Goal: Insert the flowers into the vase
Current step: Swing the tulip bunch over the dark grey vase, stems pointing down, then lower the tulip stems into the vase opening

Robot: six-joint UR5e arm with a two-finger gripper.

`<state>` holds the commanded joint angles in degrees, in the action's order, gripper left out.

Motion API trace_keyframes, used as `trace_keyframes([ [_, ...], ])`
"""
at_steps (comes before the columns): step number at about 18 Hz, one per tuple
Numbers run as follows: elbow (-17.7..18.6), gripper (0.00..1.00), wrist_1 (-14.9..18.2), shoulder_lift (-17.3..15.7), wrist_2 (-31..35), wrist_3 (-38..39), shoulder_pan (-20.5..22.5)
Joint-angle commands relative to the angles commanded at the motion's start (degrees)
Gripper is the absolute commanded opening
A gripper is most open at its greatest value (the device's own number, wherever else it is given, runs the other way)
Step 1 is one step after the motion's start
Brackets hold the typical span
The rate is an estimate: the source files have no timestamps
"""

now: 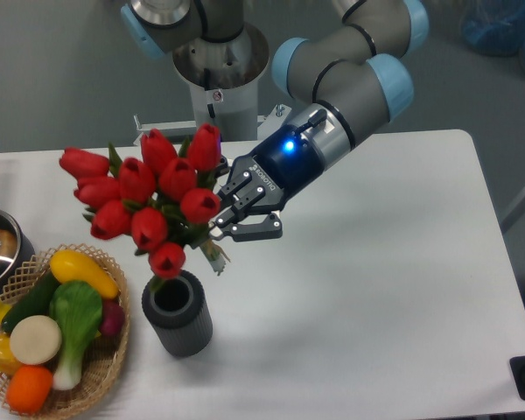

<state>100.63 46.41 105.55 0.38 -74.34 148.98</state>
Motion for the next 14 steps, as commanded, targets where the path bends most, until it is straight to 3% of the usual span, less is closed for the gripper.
trace_keyframes([
  [7,4.84,0.07,0.09,1.32,-5.03,-9.59,-0.18],
  [14,4.58,0.07,0.18,3.34,-5.92,-10.21,-0.35],
])
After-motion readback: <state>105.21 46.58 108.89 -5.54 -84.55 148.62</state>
